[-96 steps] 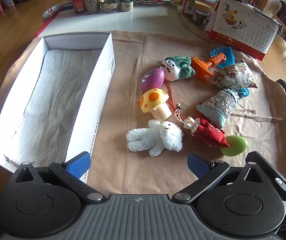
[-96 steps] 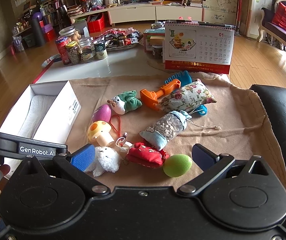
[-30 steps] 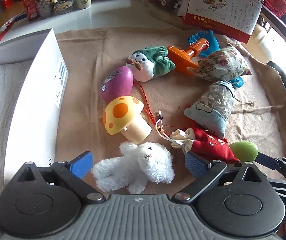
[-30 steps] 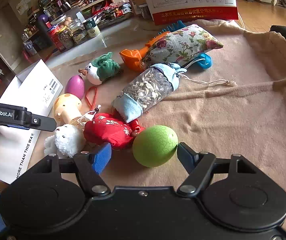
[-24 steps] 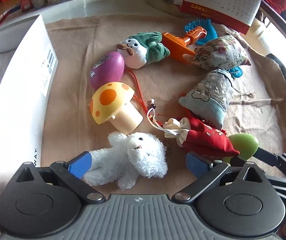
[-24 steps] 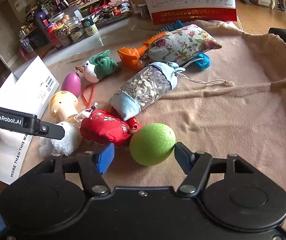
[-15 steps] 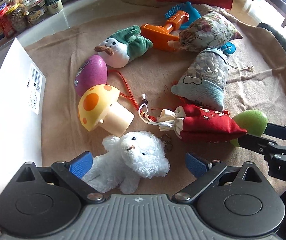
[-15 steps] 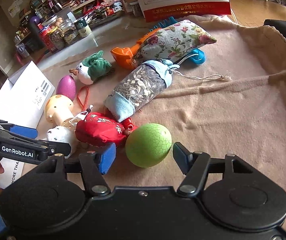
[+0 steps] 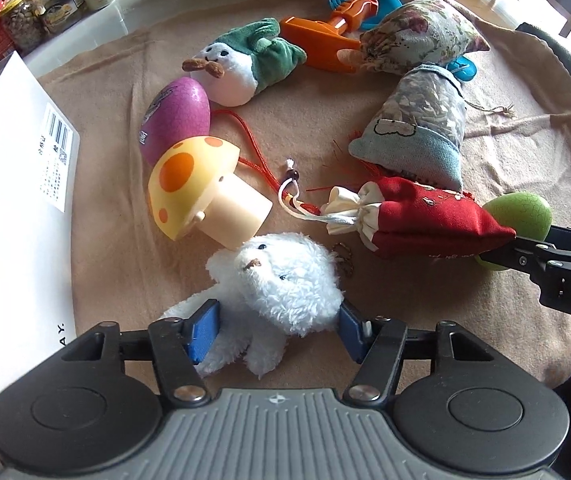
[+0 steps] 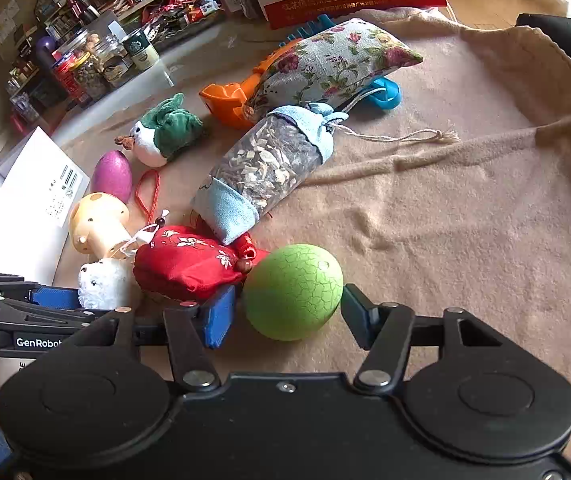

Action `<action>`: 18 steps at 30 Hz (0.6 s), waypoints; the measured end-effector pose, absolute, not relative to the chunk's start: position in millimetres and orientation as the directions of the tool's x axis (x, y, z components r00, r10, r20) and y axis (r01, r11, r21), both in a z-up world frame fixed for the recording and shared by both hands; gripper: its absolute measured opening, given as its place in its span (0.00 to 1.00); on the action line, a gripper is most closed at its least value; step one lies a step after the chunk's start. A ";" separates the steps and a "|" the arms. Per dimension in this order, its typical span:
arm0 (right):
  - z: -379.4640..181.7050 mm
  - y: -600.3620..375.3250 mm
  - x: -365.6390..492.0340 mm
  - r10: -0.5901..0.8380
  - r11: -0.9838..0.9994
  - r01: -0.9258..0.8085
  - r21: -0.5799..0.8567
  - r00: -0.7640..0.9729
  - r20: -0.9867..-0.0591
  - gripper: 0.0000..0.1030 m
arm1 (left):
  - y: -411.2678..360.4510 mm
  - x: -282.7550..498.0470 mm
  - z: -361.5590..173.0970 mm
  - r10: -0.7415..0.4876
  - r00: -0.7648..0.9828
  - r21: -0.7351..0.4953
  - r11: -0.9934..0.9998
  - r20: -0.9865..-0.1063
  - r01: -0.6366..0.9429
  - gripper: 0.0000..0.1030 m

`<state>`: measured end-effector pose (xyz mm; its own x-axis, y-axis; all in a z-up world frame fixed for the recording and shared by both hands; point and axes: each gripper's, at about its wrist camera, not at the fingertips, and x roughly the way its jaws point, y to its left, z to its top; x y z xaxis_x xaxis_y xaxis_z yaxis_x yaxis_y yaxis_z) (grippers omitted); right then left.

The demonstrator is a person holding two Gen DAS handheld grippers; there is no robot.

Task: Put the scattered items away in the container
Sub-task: 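Reach the left tool to the white plush lamb while the right tool reaches the green ball, then close the left tool on the white lamb while the right tool grips the green ball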

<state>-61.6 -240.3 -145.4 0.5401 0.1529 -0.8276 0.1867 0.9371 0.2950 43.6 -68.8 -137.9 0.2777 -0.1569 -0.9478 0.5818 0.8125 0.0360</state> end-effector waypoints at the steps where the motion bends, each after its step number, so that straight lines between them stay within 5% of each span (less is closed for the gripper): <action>1: -145.9 -240.2 -61.5 0.154 0.936 0.190 0.297 0.538 -0.829 0.53 | -67.8 44.0 -136.7 -0.162 0.279 0.032 0.814 -0.947 0.580 0.53; 7: -146.2 -239.6 -63.1 0.145 0.933 0.202 0.299 0.549 -0.823 0.50 | -61.5 47.2 -126.1 -0.232 0.262 -0.055 0.836 -0.937 0.546 0.31; 18: -130.3 -243.8 -70.8 0.122 0.934 0.204 0.293 0.589 -0.799 0.50 | -60.8 44.4 -107.1 -0.257 0.301 -0.065 0.848 -0.918 0.526 0.26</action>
<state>-70.8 -243.8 -130.3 0.5890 0.1217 -0.7989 0.2036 0.9343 0.2925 44.4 -60.8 -107.1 0.3011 -0.2572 -0.9182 0.5261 0.8480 -0.0650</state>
